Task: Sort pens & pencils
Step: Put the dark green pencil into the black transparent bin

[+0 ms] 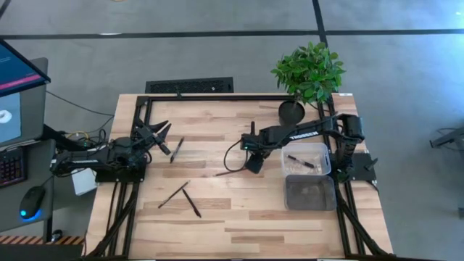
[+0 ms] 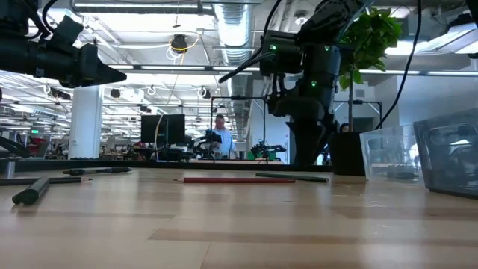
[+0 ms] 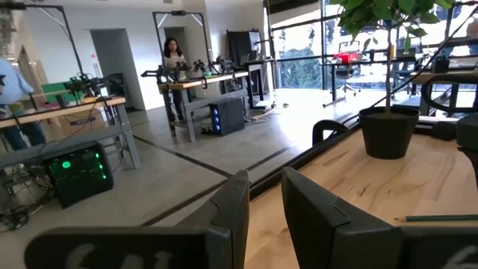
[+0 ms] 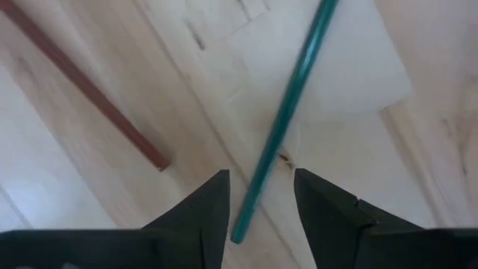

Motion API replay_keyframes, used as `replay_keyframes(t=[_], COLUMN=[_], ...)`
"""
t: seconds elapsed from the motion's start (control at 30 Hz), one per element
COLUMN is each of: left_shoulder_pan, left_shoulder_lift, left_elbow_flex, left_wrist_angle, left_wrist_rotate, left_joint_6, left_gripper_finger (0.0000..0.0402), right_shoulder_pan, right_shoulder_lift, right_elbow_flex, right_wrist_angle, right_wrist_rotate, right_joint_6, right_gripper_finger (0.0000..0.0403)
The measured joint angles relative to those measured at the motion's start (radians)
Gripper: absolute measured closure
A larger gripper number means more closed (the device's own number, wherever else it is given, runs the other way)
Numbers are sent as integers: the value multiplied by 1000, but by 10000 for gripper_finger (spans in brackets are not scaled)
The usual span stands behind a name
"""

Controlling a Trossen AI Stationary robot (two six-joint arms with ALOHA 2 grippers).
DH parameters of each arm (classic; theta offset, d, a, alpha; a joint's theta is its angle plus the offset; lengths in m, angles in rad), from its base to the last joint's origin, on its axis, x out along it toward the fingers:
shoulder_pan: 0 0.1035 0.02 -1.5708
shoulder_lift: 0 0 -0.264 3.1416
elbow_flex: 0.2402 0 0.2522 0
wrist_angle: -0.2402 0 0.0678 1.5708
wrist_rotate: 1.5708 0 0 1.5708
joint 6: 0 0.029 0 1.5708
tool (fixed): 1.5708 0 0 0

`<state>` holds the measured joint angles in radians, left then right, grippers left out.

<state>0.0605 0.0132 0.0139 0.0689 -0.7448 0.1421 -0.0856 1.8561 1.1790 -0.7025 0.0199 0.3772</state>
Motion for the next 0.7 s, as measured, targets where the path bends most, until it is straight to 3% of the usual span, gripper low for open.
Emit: replay_keyframes(t=[0.7], left_shoulder_pan=[0], left_shoulder_lift=[0], left_elbow_flex=[0], left_wrist_angle=[0], left_wrist_rotate=[0], left_joint_6=[2], left_gripper_finger=[329], right_shoulder_pan=[0], right_shoulder_lift=[0], right_elbow_flex=[-40], right_wrist_angle=[10], right_wrist_rotate=[-52], right_joint_6=[34], right_gripper_finger=[266])
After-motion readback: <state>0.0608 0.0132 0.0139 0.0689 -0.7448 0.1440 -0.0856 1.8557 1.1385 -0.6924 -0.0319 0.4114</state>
